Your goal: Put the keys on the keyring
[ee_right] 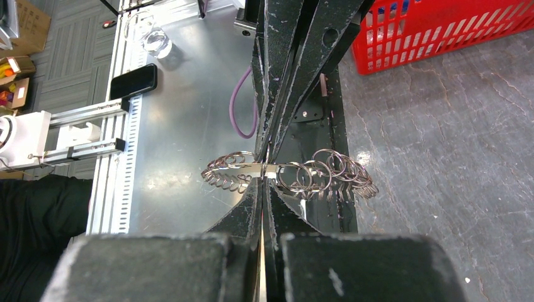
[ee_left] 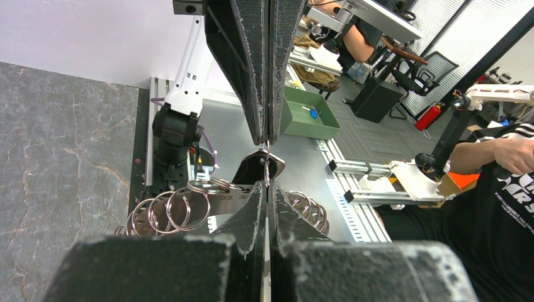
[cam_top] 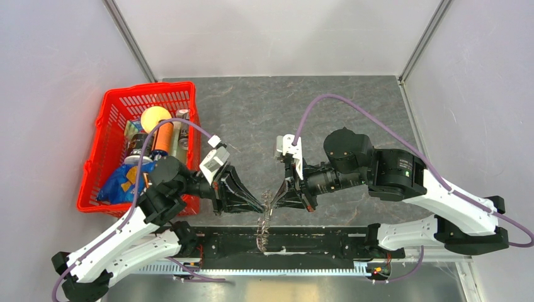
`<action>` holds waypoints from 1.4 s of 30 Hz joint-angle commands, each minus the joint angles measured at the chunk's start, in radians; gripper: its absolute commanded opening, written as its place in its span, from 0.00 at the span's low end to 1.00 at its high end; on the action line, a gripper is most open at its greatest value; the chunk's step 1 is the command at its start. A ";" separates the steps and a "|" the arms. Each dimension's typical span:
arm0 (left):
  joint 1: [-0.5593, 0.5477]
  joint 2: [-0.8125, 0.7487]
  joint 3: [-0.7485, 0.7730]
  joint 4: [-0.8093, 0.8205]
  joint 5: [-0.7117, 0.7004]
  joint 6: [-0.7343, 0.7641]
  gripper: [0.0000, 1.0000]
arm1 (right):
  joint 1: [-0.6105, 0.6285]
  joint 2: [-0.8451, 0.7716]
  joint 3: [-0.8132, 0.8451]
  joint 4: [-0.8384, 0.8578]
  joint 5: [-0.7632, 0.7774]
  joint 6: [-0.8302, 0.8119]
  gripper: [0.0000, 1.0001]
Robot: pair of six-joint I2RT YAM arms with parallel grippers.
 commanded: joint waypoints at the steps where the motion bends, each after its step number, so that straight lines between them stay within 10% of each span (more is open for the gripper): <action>1: -0.004 -0.004 0.026 0.047 0.015 0.012 0.02 | 0.010 0.005 0.025 0.021 -0.016 -0.014 0.00; 42: -0.004 -0.005 0.021 0.009 0.017 0.034 0.02 | 0.012 0.069 0.066 0.047 -0.017 -0.025 0.00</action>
